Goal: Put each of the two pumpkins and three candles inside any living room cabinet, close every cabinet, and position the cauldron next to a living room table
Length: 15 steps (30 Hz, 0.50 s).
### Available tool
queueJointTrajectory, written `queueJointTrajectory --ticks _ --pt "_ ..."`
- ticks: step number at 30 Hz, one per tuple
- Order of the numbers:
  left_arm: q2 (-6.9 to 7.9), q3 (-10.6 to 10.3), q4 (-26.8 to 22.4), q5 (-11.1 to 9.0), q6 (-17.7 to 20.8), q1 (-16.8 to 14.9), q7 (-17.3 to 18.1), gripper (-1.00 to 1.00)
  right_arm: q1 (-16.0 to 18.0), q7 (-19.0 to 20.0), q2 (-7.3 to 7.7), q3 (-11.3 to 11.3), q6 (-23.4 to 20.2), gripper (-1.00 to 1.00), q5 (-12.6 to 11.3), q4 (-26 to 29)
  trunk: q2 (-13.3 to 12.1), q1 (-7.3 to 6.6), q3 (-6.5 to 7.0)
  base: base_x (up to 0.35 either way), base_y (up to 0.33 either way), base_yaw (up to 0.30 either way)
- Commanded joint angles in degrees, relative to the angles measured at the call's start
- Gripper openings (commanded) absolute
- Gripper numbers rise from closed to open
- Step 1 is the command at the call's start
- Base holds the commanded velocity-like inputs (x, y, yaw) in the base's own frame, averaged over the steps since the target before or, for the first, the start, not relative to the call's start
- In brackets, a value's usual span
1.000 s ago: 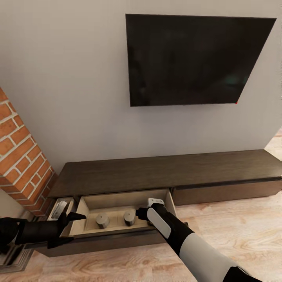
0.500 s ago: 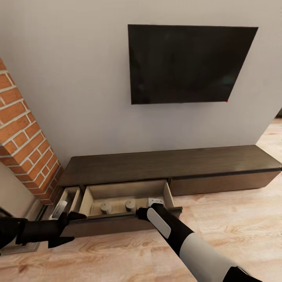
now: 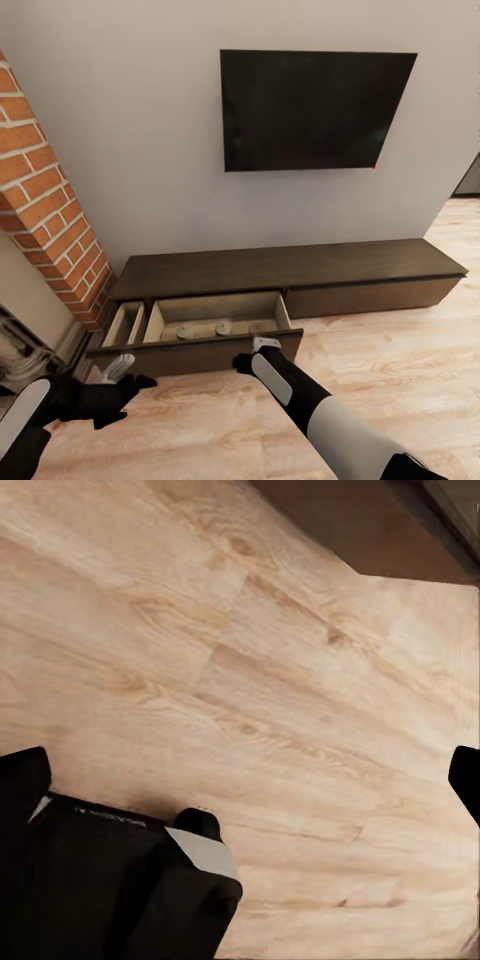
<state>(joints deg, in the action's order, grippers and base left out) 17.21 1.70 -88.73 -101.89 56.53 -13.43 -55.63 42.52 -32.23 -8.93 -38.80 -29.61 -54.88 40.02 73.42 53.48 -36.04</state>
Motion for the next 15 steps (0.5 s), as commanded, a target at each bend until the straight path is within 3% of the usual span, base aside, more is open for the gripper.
queueJointTrajectory --ticks 1,2,3,4,6,8,9,12,15 --pt "-1.22 0.05 0.15 4.09 0.14 -0.04 -0.53 1.00 0.04 -0.47 -0.03 -0.28 0.01 1.00 -0.41 0.07 0.04 -0.03 -0.05 -0.141 0.000 0.000" --pt "-2.81 0.00 0.80 9.91 0.01 0.00 -0.32 1.00 0.05 -0.47 0.02 -0.32 0.18 1.00 -0.32 0.10 0.04 -0.03 -0.05 -0.090 0.000 0.000" --pt "-3.89 -0.07 1.31 13.06 -0.06 0.02 0.02 1.00 0.04 -0.47 0.10 -0.35 0.34 1.00 -0.18 0.12 0.04 -0.03 -0.05 -0.058 0.000 0.000" --pt "-4.45 -0.10 1.55 14.37 -0.09 0.03 0.28 1.00 0.04 -0.47 0.14 -0.36 0.41 1.00 -0.10 0.12 0.04 -0.03 -0.05 -0.046 0.000 0.000" --pt "-6.94 -0.32 2.75 19.63 -0.27 0.12 2.06 1.00 -0.03 -0.40 0.21 -0.33 0.88 1.00 -0.04 0.14 0.04 -0.03 -0.05 -0.019 0.000 0.000" --pt "-7.97 -0.55 4.07 22.45 -0.62 0.22 3.45 1.00 -0.09 -0.39 0.18 -0.35 1.80 1.00 -0.05 0.15 0.04 -0.03 -0.05 -0.009 0.000 0.000" --pt "-8.75 -1.42 6.02 25.52 -1.35 0.28 5.37 1.00 -0.61 -0.38 0.05 -0.46 3.62 1.00 0.16 0.15 0.04 -0.03 -0.05 -0.004 0.000 0.000" --pt "-9.52 -6.39 11.82 33.59 -7.38 0.32 12.02 1.00 -2.47 -0.39 0.01 -2.31 8.87 1.00 0.31 -0.33 0.04 -0.03 -0.05 -0.002 0.000 0.000" --pt "-9.73 -15.64 19.52 45.62 -21.54 0.33 22.27 1.00 -3.79 -0.40 0.08 -6.28 15.16 1.00 0.20 -2.21 0.04 -0.03 -0.05 0.000 0.000 0.000"
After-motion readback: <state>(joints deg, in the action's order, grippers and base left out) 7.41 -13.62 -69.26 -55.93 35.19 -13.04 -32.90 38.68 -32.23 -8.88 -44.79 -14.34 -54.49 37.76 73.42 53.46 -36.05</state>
